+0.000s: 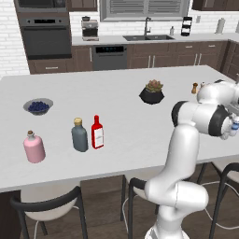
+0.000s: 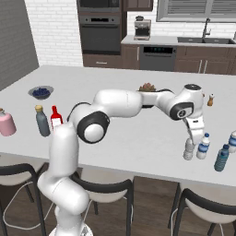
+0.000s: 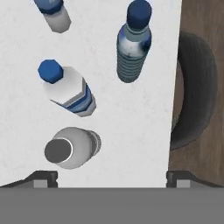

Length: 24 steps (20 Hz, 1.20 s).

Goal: Move the plastic bottles in the middle to the plastics group, and the glass bottles in the middle to the glass group.

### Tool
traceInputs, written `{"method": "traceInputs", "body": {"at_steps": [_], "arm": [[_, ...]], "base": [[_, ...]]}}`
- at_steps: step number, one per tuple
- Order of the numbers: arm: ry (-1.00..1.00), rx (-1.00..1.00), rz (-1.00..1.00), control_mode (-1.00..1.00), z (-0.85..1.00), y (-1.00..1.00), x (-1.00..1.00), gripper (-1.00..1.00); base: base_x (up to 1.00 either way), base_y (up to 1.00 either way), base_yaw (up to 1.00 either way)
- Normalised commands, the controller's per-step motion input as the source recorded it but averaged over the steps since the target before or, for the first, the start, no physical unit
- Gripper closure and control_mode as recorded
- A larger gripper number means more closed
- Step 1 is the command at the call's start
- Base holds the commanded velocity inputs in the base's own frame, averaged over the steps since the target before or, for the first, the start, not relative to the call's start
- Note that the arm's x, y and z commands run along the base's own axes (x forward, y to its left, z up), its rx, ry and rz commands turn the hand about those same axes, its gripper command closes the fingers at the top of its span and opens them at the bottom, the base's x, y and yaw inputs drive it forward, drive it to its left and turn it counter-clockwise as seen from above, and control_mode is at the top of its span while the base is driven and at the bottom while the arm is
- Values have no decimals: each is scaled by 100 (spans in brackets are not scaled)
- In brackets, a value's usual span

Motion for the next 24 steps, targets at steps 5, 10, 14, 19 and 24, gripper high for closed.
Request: {"method": "traceInputs", "body": {"at_steps": [5,10,14,19,24], "arm": [[0,0,12,-100,0,22,-70,-100],[0,0,11,-100,0,67,-50,-100],[8,-3,18,-100,0,100,-14,-100],[11,-4,33,-100,0,100,-1,-100],[0,0,41,-100,0,100,-2,-100]], "base": [[0,0,0],[0,0,0],[0,0,0],[0,0,0],[0,0,0]]}}
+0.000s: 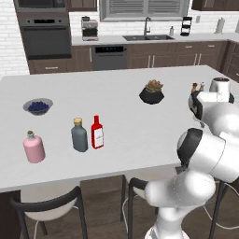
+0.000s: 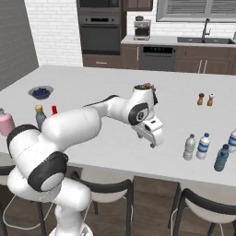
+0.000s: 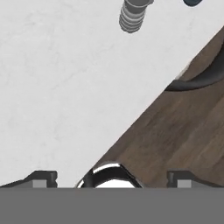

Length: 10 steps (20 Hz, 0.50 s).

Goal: Move the plastic bottles in the middle to the plastics group, and the glass bottles in the middle to the glass group.

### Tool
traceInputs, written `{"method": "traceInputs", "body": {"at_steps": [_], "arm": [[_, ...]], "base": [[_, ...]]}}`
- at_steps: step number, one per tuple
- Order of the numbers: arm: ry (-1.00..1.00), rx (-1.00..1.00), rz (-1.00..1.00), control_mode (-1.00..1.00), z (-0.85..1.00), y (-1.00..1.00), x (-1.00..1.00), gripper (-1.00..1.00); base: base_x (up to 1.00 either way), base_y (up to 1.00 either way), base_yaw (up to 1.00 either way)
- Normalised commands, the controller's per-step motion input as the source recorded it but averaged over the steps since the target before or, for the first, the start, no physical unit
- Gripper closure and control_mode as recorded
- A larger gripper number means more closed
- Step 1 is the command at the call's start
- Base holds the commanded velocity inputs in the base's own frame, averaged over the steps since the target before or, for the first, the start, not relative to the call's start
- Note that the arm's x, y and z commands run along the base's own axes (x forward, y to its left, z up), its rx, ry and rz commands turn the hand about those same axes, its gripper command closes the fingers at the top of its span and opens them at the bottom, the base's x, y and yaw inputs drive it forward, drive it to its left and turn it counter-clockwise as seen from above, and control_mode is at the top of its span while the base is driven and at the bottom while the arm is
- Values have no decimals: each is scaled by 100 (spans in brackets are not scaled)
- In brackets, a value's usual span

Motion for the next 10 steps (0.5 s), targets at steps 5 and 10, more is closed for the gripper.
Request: {"method": "traceInputs", "body": {"at_steps": [5,10], "arm": [[0,0,47,-100,1,100,0,-100],[0,0,49,-100,4,100,0,-100]], "base": [[0,0,0],[0,0,0]]}}
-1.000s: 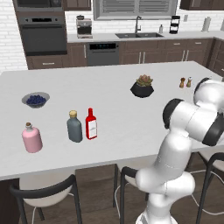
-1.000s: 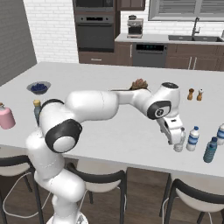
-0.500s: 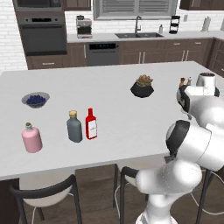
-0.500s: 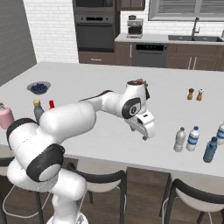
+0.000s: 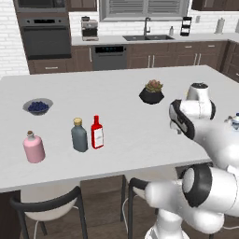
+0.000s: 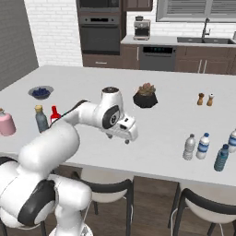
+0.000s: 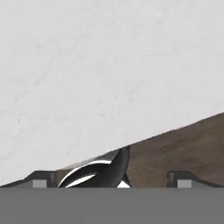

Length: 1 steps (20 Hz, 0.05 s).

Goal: Move the plastic bottles in the middle to the plastics group, and the glass bottles in the middle to the glass group.

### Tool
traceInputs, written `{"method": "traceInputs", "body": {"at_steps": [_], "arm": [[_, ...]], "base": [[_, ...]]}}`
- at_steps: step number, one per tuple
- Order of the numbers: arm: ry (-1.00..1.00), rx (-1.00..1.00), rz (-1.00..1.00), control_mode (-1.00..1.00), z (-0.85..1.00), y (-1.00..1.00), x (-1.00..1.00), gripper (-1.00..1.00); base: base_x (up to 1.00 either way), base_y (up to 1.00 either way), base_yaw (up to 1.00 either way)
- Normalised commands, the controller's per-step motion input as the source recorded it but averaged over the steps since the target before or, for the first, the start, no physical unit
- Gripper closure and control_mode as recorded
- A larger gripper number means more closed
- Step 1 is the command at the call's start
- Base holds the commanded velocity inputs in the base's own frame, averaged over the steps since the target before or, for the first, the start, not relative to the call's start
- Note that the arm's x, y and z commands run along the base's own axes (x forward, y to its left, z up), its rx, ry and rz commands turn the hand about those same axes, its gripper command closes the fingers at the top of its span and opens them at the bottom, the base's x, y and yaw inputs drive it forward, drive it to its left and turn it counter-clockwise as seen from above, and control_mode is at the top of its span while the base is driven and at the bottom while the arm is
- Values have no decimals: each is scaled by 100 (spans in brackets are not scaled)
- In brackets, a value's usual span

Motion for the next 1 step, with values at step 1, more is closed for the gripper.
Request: {"method": "traceInputs", "body": {"at_steps": [1], "arm": [[0,0,49,-100,5,100,0,-100]], "base": [[0,0,0]]}}
